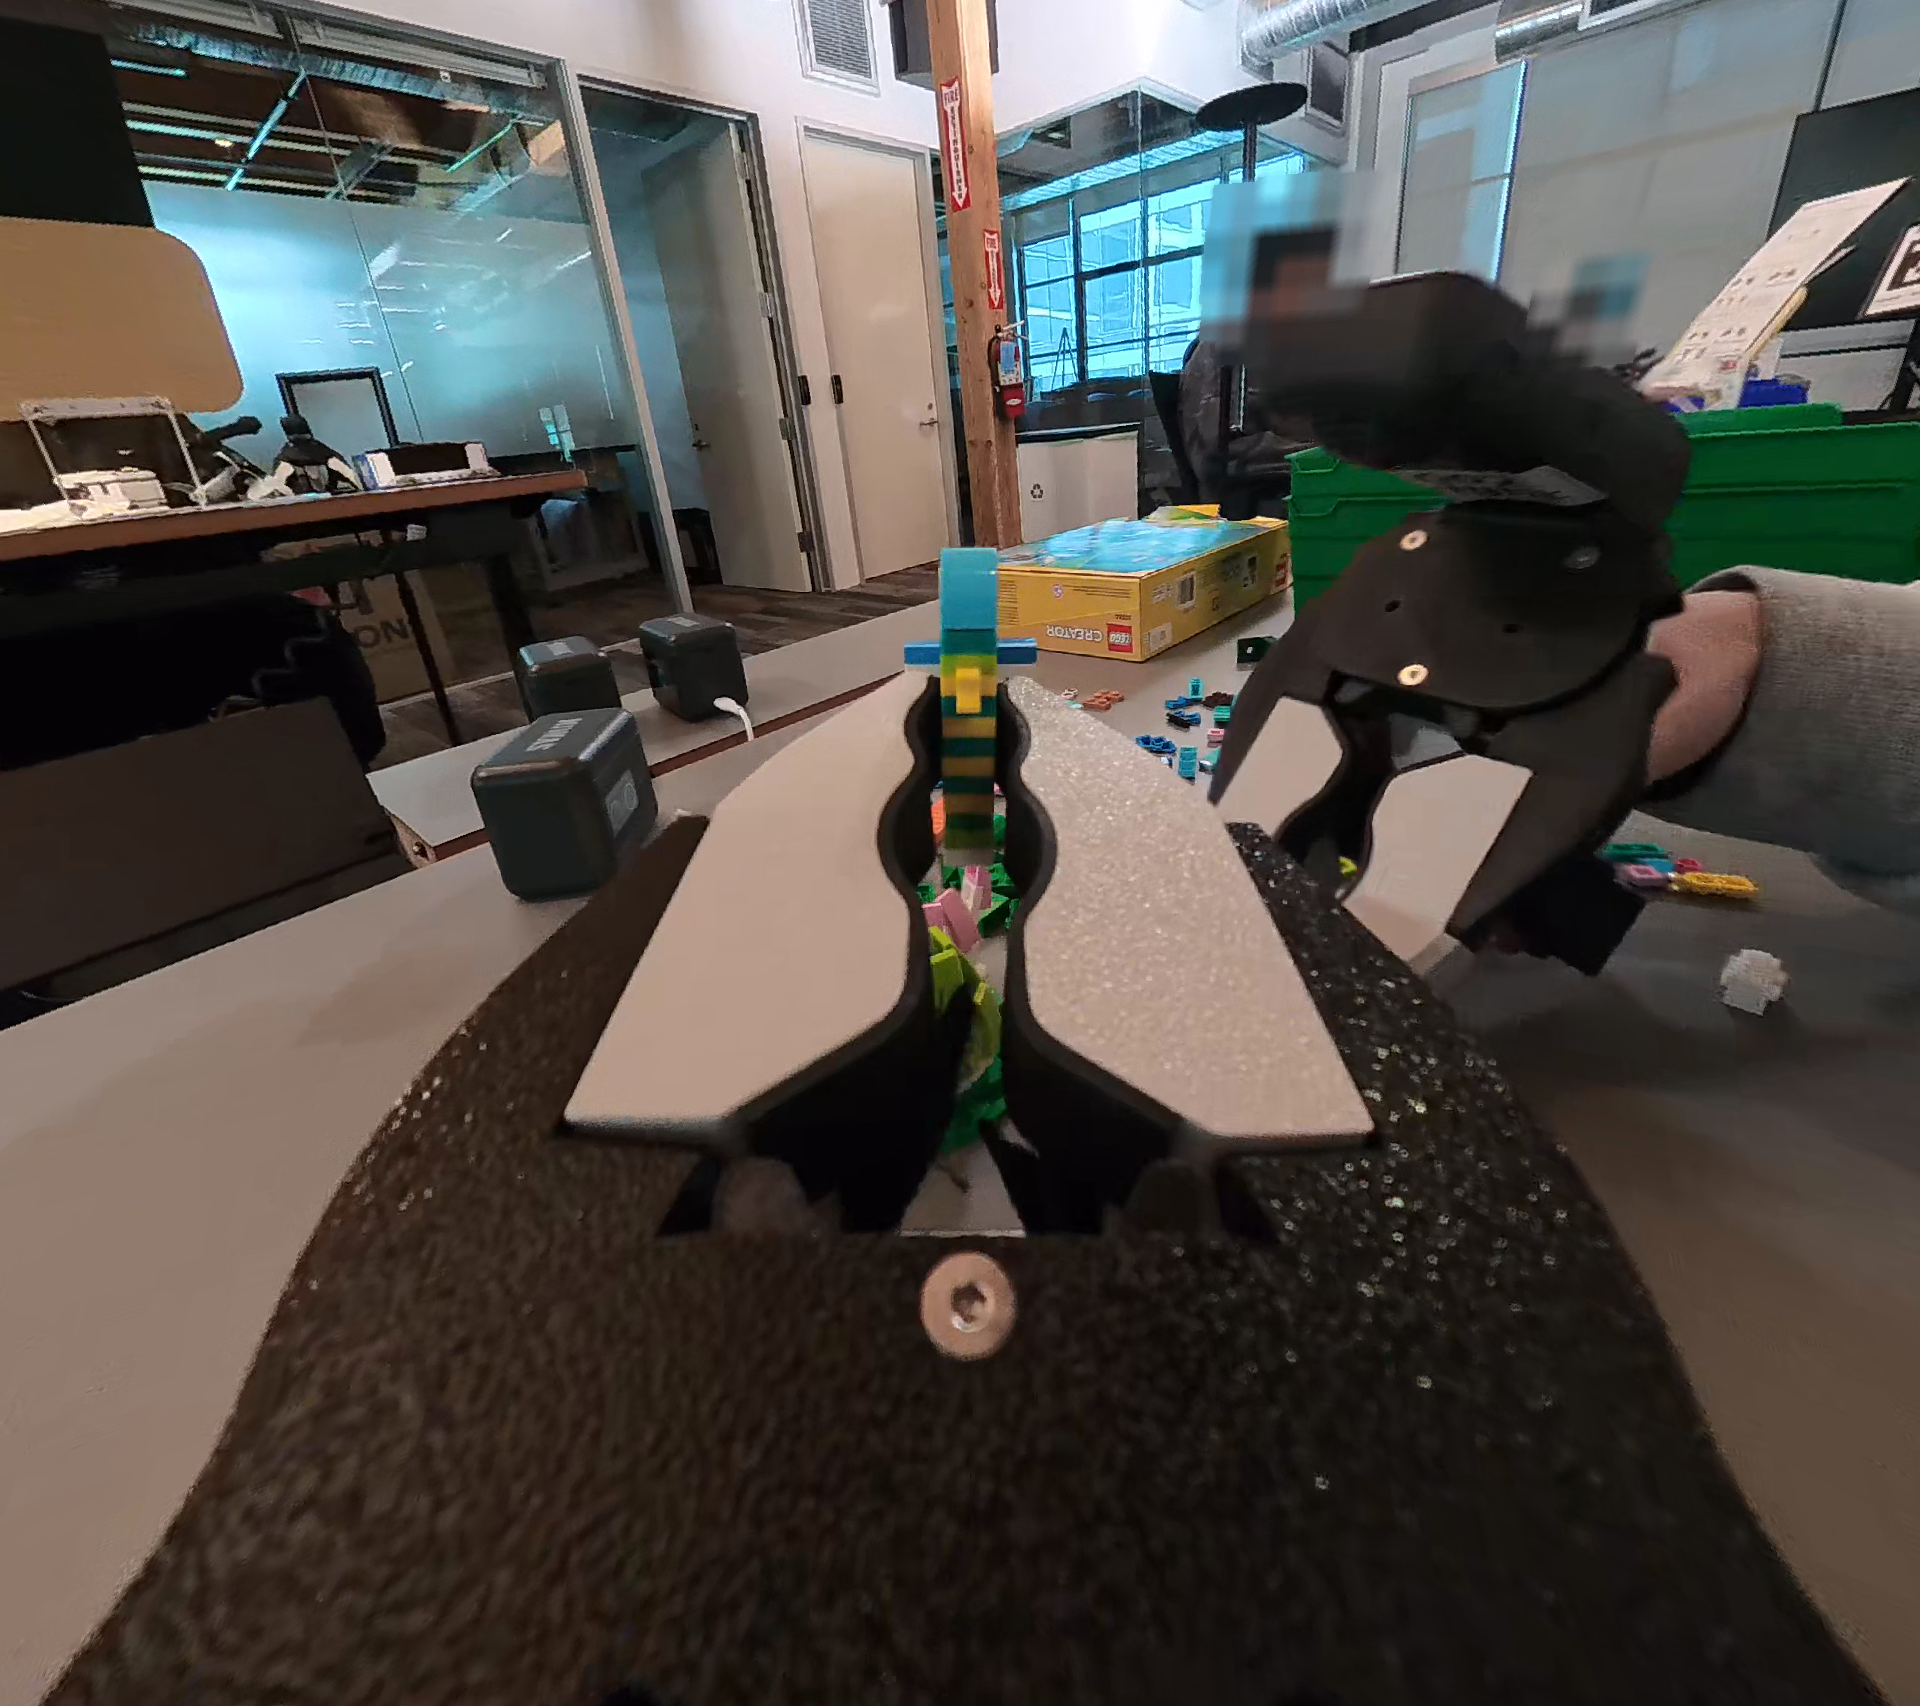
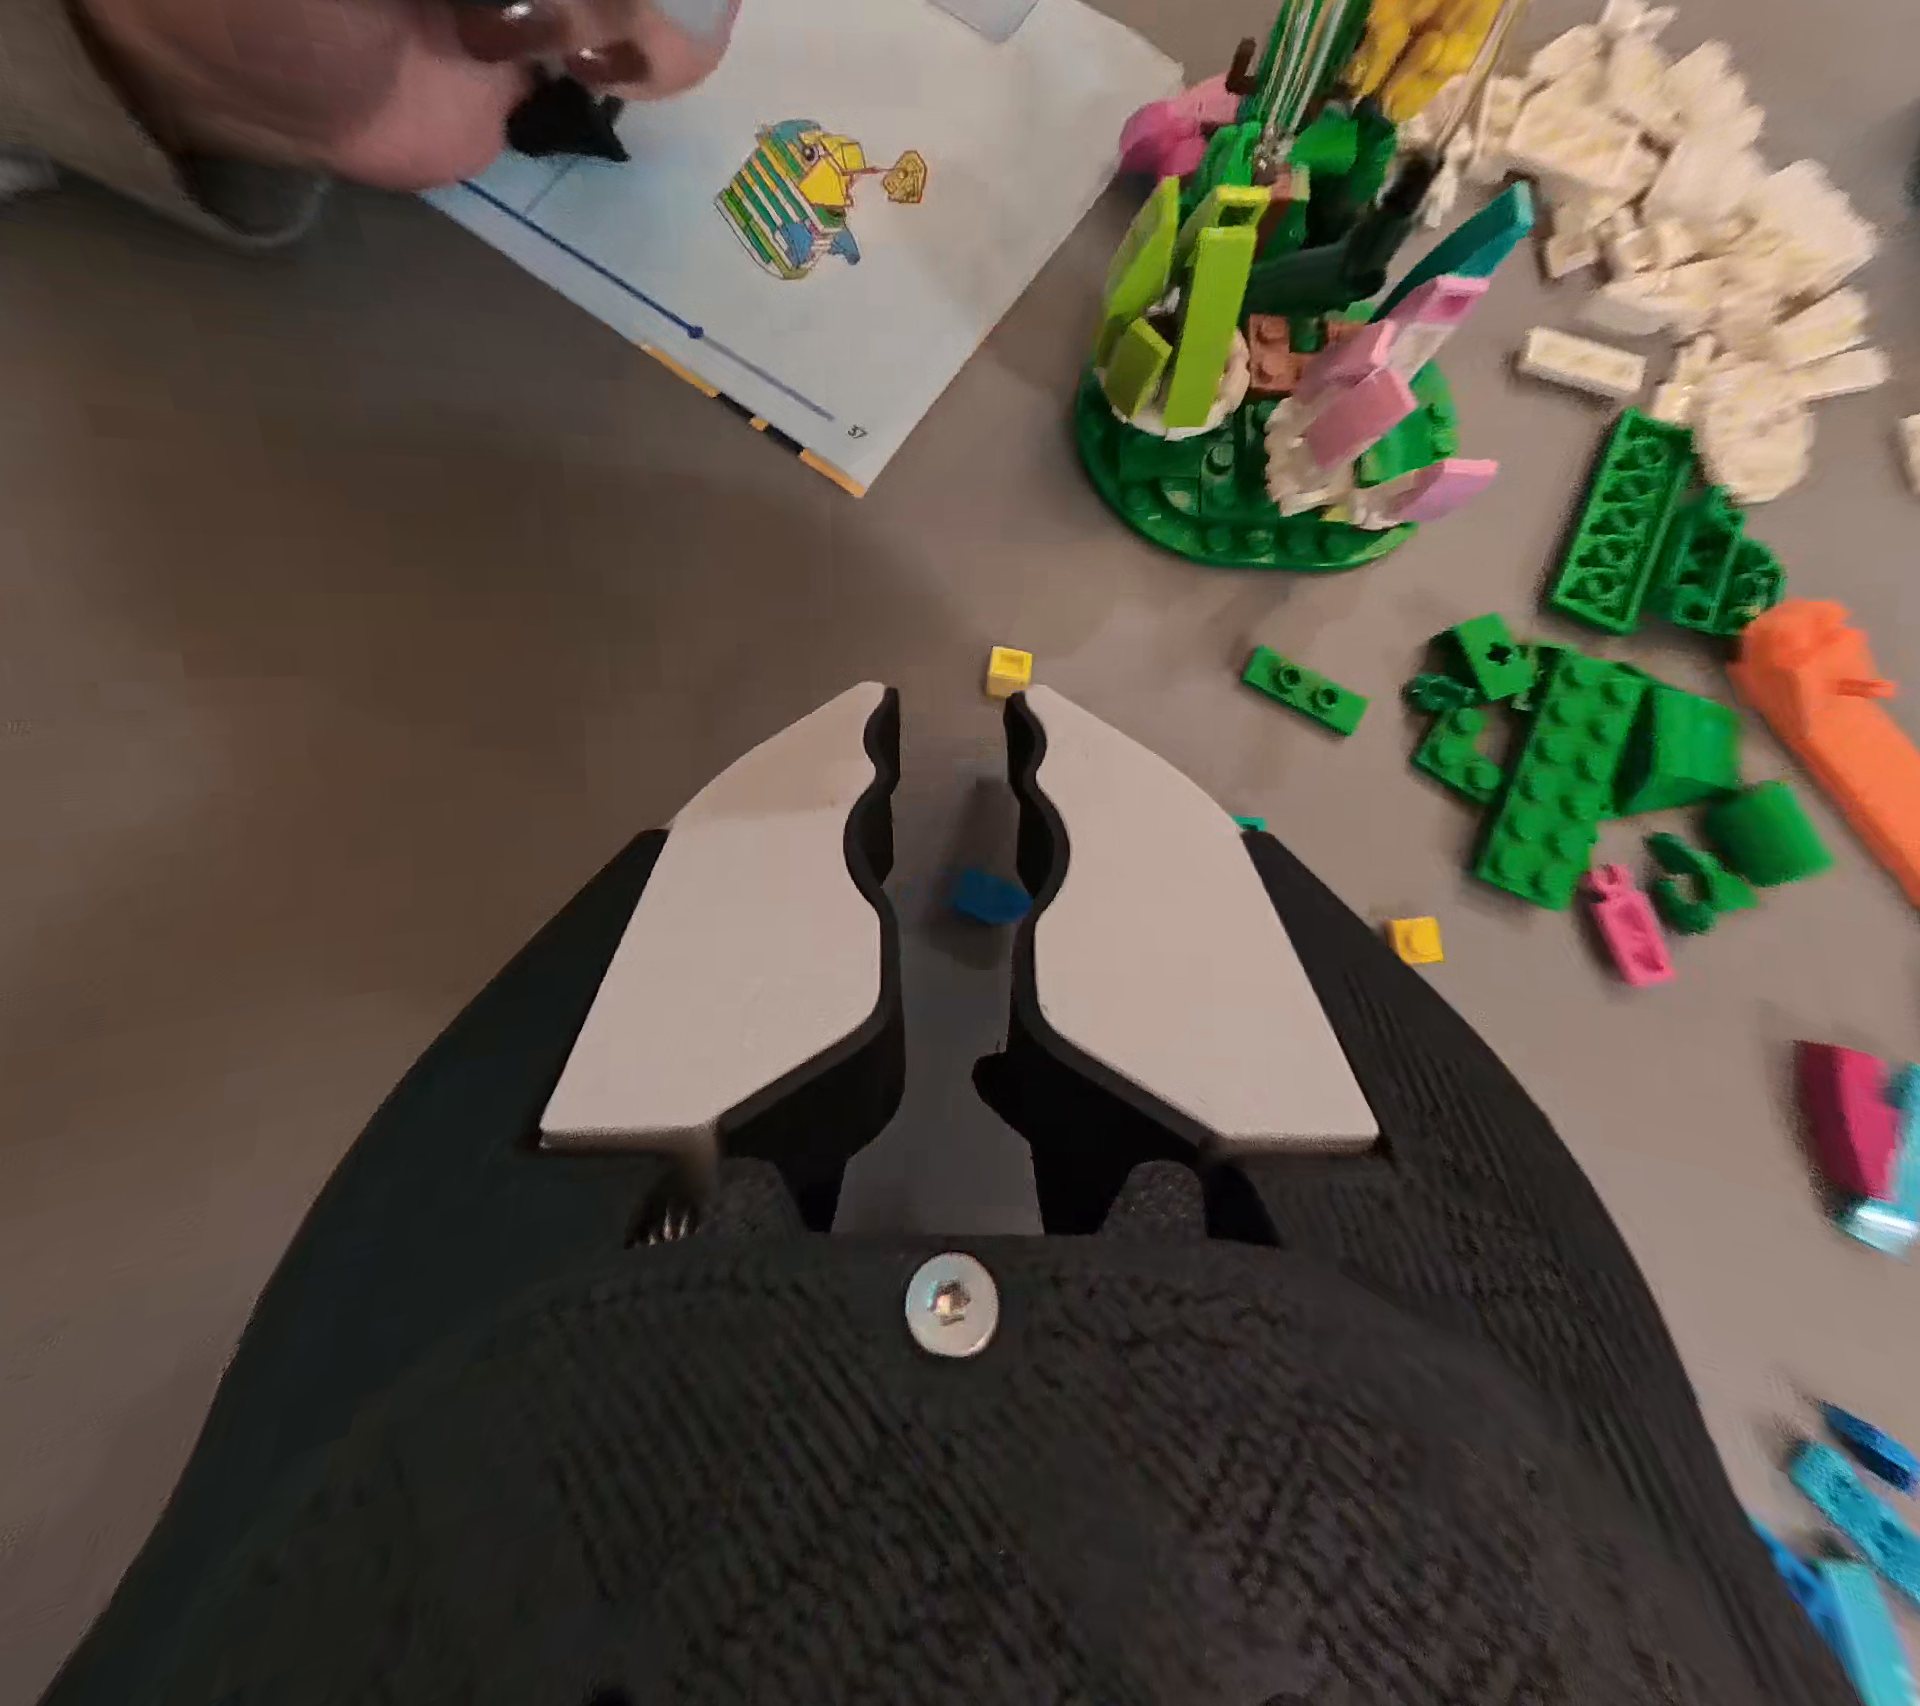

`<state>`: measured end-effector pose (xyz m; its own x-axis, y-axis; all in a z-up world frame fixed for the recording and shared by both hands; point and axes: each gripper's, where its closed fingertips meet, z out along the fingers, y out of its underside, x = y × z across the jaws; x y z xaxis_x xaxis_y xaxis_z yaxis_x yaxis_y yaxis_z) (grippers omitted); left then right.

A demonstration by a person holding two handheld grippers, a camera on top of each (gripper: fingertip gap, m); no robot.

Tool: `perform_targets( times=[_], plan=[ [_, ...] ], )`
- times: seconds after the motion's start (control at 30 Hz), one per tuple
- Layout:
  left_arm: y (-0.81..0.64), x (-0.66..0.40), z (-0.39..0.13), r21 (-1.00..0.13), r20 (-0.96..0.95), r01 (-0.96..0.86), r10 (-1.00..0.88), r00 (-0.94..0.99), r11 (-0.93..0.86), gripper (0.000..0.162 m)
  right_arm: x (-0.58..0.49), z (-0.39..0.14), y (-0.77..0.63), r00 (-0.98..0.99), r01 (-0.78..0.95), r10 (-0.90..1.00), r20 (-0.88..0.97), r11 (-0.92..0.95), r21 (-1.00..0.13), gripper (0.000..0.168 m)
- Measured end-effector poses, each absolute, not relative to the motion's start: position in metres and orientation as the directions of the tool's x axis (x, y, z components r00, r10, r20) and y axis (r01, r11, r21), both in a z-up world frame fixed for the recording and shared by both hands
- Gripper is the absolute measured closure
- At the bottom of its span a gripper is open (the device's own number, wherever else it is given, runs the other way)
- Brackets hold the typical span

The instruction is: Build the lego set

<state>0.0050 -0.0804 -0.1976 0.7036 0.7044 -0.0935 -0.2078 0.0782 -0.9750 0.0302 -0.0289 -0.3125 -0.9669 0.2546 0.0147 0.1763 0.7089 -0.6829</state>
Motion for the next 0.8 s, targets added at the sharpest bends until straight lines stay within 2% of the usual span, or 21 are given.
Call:
perform_targets(
  times=[0.03,0.23,0.4,0.5,0.57,0.6,0.63,0.7,0.77,0.8],
  plan=[
    [-0.08,0.005,-0.198,-0.976,-0.088,-0.203,0.702,0.706,0.082,0.154,0.028,-0.314,-0.029,-0.963,0.203,0.269,-0.007,0.709,-0.676,0.149],
    [-0.072,0.009,-0.199,-0.974,-0.118,-0.218,0.685,0.719,0.061,0.154,0.022,-0.323,-0.032,-0.954,0.248,0.298,-0.032,0.724,-0.644,0.148],
    [-0.069,0.011,-0.198,-0.968,-0.154,-0.248,0.684,0.713,0.04,0.154,0.023,-0.323,-0.036,-0.959,0.212,0.283,0.008,0.736,-0.643,0.16],
    [-0.072,0.01,-0.197,-0.967,-0.149,-0.252,0.697,0.702,0.047,0.154,0.022,-0.319,-0.035,-0.96,0.062,0.217,0.175,0.778,-0.626,0.162],
    [-0.076,0.008,-0.195,-0.965,-0.143,-0.256,0.712,0.687,0.053,0.154,0.024,-0.308,-0.036,-0.915,-0.158,0.104,0.39,0.795,-0.585,0.162],
    [-0.079,0.006,-0.194,-0.964,-0.138,-0.258,0.721,0.679,0.058,0.154,0.028,-0.302,-0.036,-0.851,-0.315,0.004,0.525,0.797,-0.515,0.162],
    [-0.082,0.005,-0.193,-0.964,-0.131,-0.257,0.73,0.671,0.063,0.154,0.034,-0.297,-0.037,-0.743,-0.483,-0.126,0.658,0.782,-0.395,0.162],
    [-0.086,0.002,-0.191,-0.965,-0.11,-0.249,0.741,0.662,0.079,0.154,0.044,-0.295,-0.035,-0.44,-0.712,-0.397,0.805,0.701,-0.043,0.162],
    [-0.088,0.0,-0.191,-0.968,-0.08,-0.229,0.743,0.665,0.101,0.154,0.049,-0.303,-0.028,-0.17,-0.772,-0.637,0.752,0.56,0.3,0.162],
    [-0.089,0.0,-0.192,-0.969,-0.071,-0.222,0.743,0.666,0.106,0.154,0.052,-0.306,-0.026,-0.064,-0.778,-0.716,0.695,0.472,0.414,0.162]
  ],
)
